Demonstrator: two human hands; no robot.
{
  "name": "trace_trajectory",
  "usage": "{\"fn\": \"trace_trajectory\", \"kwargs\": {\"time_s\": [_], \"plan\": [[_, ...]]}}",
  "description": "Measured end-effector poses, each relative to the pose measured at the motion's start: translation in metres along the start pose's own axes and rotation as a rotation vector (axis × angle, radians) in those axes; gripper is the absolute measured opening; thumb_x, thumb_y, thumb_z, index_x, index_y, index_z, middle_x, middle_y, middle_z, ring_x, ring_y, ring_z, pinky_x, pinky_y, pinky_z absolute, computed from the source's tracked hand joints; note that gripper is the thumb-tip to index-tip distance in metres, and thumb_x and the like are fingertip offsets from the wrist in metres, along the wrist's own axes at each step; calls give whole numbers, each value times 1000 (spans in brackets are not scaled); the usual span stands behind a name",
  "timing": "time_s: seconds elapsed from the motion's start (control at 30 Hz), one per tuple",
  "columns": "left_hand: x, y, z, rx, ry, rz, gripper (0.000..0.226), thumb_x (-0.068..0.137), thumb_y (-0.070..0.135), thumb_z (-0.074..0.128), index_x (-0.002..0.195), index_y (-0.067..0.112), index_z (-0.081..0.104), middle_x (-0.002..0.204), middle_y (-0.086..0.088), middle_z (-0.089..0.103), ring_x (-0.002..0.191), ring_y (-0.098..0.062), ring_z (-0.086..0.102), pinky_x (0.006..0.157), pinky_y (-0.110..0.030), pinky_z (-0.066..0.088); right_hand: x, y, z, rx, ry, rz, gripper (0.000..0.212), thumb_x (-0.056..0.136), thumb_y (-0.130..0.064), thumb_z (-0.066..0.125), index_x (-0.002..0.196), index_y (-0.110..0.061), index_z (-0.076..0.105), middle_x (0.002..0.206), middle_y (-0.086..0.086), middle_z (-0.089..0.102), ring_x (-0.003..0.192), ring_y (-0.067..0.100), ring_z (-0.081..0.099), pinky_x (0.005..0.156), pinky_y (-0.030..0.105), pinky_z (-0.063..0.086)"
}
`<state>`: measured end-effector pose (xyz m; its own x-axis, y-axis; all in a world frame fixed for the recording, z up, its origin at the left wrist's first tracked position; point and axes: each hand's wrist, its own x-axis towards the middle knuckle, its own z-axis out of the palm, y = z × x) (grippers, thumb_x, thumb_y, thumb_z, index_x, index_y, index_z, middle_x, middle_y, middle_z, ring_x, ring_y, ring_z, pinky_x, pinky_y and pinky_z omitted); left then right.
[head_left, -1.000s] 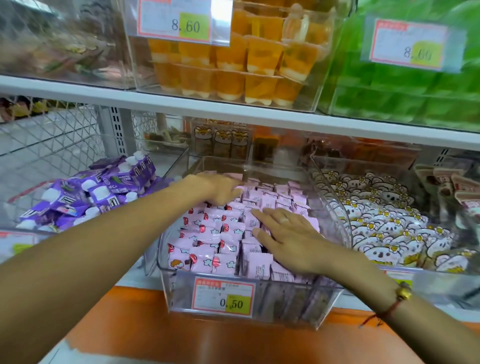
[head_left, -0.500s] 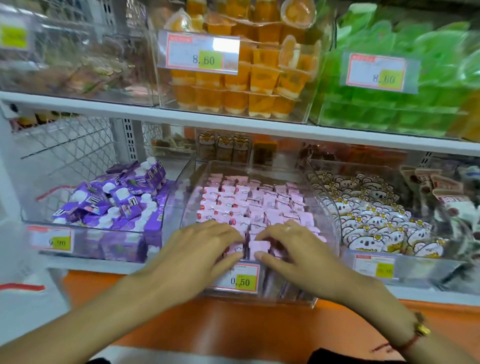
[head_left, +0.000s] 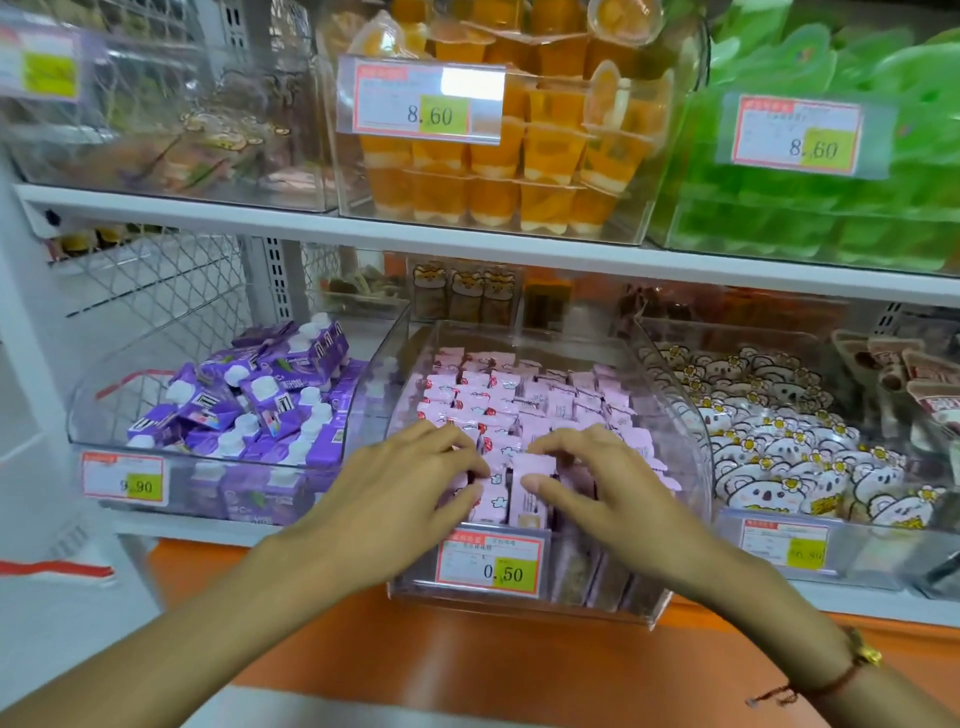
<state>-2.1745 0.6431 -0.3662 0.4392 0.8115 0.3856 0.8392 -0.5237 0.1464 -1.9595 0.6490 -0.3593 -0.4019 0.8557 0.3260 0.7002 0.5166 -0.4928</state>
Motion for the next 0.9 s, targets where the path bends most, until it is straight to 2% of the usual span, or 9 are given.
{"fn": "trace_trajectory", "kwargs": {"time_s": [0.17, 0.27, 0.37, 0.5, 0.63, 0.7, 0.77, 0.83, 0.9], "plan": [[3, 9, -7, -250, 125, -140, 27, 95, 38, 47, 121, 41, 54, 116, 24, 57, 104, 2, 50, 82, -25, 43, 12, -19, -21, 312, 260, -7, 23, 87, -45, 48, 103, -30, 54, 92, -12, 58, 86, 4, 56, 75, 17, 46], [-2, 23, -13, -515, 318, -207, 36, 90, 54, 49, 125, 48, 44, 118, 32, 50, 103, 13, 48, 83, -10, 40, 16, -27, -32, 494, 408, 58, 17, 92, -31, 51, 105, -20, 57, 91, -4, 61, 79, 1, 60, 72, 13, 48], [-5, 36, -16, -548, 346, -159, 51, 75, 57, 64, 122, 45, 46, 118, 29, 47, 100, 13, 50, 76, -2, 38, 19, -34, -35, 807, 380, 224, 21, 93, -25, 53, 106, -10, 61, 93, 5, 67, 81, 5, 66, 72, 13, 52], [-10, 40, -20, -581, 392, -157, 36, 78, 32, 75, 108, 43, 58, 104, 28, 61, 93, 9, 56, 71, -9, 43, 8, -38, -24, 1180, 217, 425, 28, 92, -27, 55, 105, -5, 65, 95, 6, 74, 88, 12, 71, 76, 18, 56], [-6, 51, -29, -1257, 202, -486, 11, 75, 36, 68, 83, 32, 75, 71, 16, 71, 64, 3, 65, 55, -9, 48, -7, -34, -24, 1274, 123, 424, 47, 79, -53, 59, 112, -19, 60, 84, -6, 74, 84, 13, 70, 78, 26, 56], [-7, 58, -30, -1485, 15, -601, 19, 68, 45, 68, 65, 28, 76, 65, 8, 69, 67, -7, 69, 55, -16, 52, -14, -35, -22, 1253, 103, 370, 56, 76, -53, 63, 120, -20, 56, 86, -6, 71, 81, 12, 67, 74, 23, 54], [-7, 65, -29, -1583, -69, -674, 28, 72, 44, 65, 63, 19, 76, 72, -2, 73, 68, -12, 71, 54, -21, 54, -19, -38, -20, 1191, 145, 344, 59, 75, -47, 67, 125, -19, 54, 93, -1, 70, 81, 10, 66, 70, 19, 53], [-5, 65, -28, -1651, -75, -737, 43, 76, 50, 55, 73, 12, 76, 73, -9, 74, 62, -16, 71, 49, -27, 56, -22, -41, -19, 1162, 220, 357, 45, 73, -42, 70, 109, -16, 63, 86, 4, 70, 72, 9, 65, 65, 16, 52], [-3, 64, -28, -1641, -28, -716, 54, 75, 62, 45, 75, 19, 77, 80, -7, 75, 69, -18, 72, 53, -32, 58, -24, -42, -20, 1225, 266, 405, 32, 72, -38, 71, 92, -14, 65, 73, 5, 69, 62, 8, 64, 58, 12, 51]]}}
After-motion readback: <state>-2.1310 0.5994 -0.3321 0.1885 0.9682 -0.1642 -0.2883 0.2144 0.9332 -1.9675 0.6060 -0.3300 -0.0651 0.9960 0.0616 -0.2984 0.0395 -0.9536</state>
